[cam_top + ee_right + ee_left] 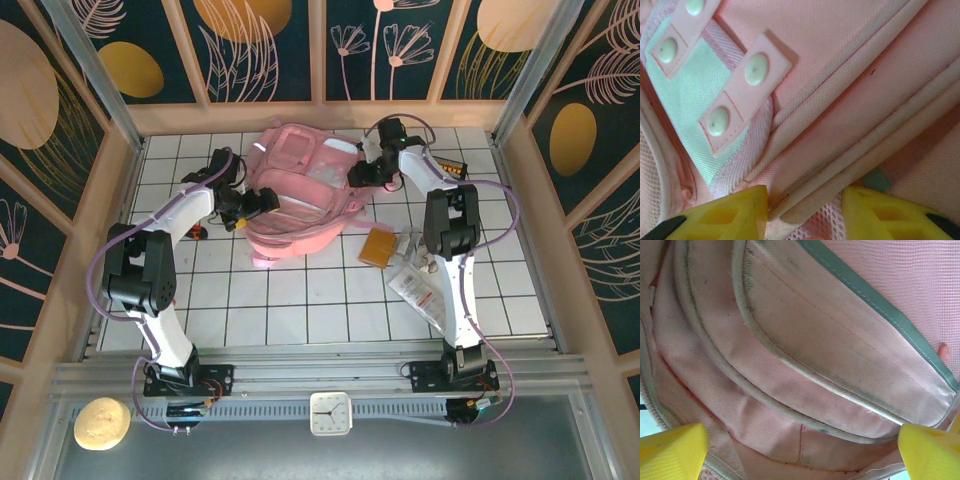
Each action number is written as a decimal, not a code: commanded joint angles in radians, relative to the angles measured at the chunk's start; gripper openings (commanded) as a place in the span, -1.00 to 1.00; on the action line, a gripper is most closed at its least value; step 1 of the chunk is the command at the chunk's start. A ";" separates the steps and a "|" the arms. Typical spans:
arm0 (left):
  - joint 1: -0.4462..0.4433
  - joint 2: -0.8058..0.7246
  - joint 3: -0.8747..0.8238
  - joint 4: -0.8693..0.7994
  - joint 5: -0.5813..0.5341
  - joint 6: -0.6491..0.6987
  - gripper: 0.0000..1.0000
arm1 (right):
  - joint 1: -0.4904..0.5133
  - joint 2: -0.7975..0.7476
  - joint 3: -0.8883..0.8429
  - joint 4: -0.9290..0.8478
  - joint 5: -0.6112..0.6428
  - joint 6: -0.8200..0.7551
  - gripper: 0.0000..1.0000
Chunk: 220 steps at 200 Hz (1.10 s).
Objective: Pack the student bag
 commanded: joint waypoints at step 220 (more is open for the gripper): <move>0.018 -0.243 -0.472 0.268 0.245 -0.338 0.91 | -0.036 -0.136 -0.221 0.006 -0.177 0.002 0.05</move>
